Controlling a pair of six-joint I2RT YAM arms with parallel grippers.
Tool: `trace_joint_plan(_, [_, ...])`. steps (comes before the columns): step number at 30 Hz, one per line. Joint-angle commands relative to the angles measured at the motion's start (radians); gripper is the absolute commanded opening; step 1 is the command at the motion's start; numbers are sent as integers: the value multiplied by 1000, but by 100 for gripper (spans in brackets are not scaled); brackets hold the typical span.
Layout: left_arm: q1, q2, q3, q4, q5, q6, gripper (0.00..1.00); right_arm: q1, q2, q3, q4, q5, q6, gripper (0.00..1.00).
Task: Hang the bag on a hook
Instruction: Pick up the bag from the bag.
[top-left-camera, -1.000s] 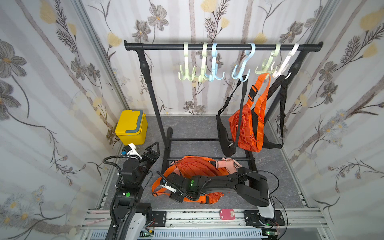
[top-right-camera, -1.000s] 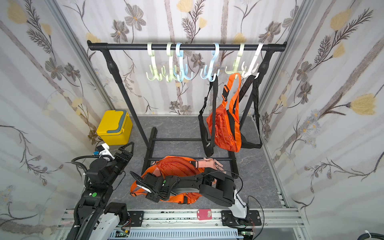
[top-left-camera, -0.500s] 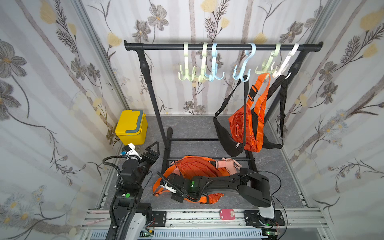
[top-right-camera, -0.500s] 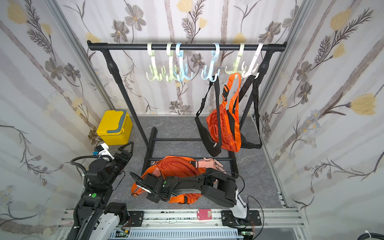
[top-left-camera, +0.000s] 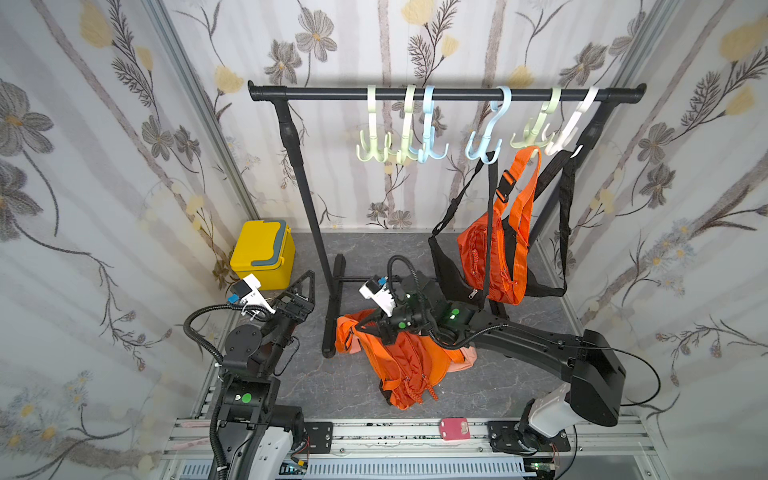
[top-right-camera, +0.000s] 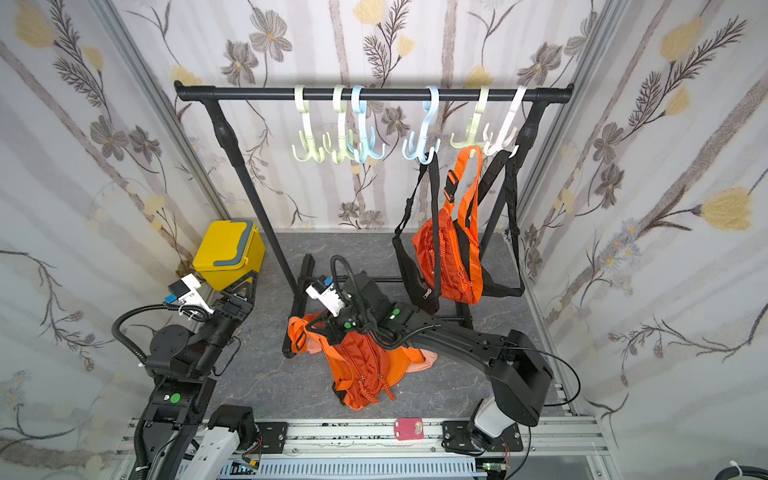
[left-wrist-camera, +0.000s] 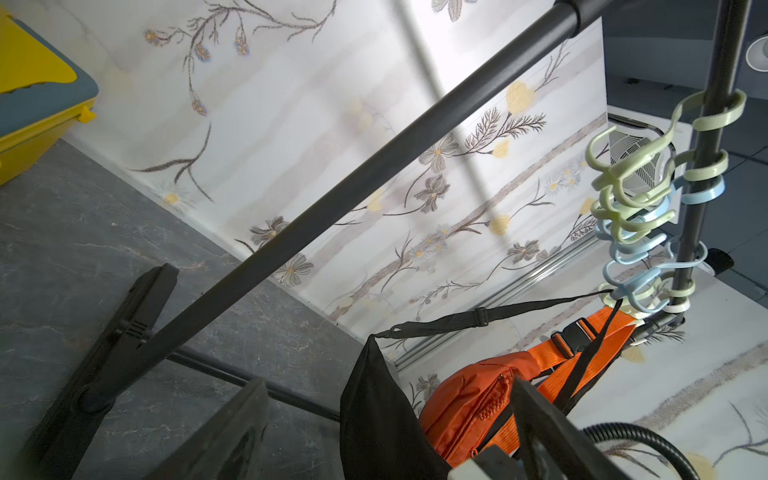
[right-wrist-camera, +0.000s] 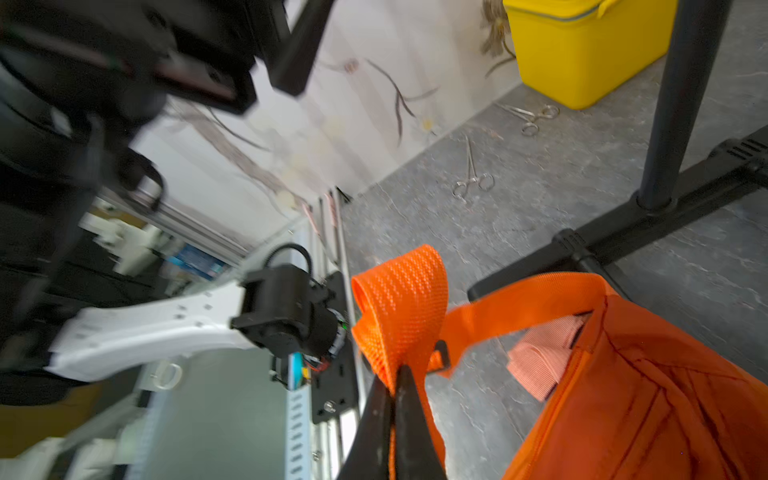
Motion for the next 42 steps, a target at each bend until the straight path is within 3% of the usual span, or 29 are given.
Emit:
trace_joint_plan(1, [1, 13, 11, 41, 21, 9, 89, -59, -36, -16, 361, -292, 310, 0])
trace_joint_plan(4, [0, 22, 1, 60, 28, -4, 89, -129, -51, 40, 412, -301, 450, 0])
trace_joint_plan(6, [1, 30, -1, 67, 33, -9, 89, -188, -79, 97, 335, -192, 488, 0])
trace_joint_plan(7, [0, 35, -3, 68, 36, -11, 89, -199, -96, 136, 238, -106, 443, 0])
trace_joint_plan(8, [0, 38, -4, 73, 40, -15, 89, -195, -104, 216, 51, 31, 324, 0])
trace_joint_plan(9, [1, 41, -7, 80, 43, -21, 89, -157, -95, 326, -183, 227, 122, 0])
trace_joint_plan(11, [1, 44, -12, 93, 50, -29, 89, -61, -44, 503, -494, 638, -79, 0])
trace_joint_plan(12, [1, 47, -11, 93, 52, -28, 89, -53, -19, 553, -592, 707, -120, 0])
trace_joint_plan(16, [1, 54, -7, 83, 56, -23, 89, -94, 27, 563, -816, 576, -184, 0])
trace_joint_plan(19, [1, 62, -10, 91, 58, -25, 89, -96, 15, 461, -882, 454, -195, 0])
trace_joint_plan(23, [1, 78, -26, 116, 61, -36, 89, -102, -77, 232, -679, 63, -142, 0])
trace_joint_plan(25, [0, 81, -32, 124, 63, -40, 89, -121, -114, 153, -511, -128, -35, 0])
trace_joint_plan(28, [1, 80, -37, 129, 61, -45, 89, -173, -190, -11, 43, -327, 298, 0])
trace_joint_plan(29, [1, 78, -38, 132, 62, -49, 89, -189, -206, -66, 284, -340, 449, 0])
trace_joint_plan(31, [1, 77, -38, 133, 63, -54, 89, -225, -188, -84, 594, -337, 674, 0])
trace_joint_plan(36, [1, 71, -25, 122, 66, -51, 88, -304, -65, 8, 1128, -263, 1067, 0])
trace_joint_plan(39, [1, 61, -24, 113, 60, -46, 89, -330, -59, 71, 1168, -202, 1067, 0])
trace_joint_plan(42, [1, 57, -32, 114, 56, -46, 88, -334, -110, 153, 940, -166, 852, 0])
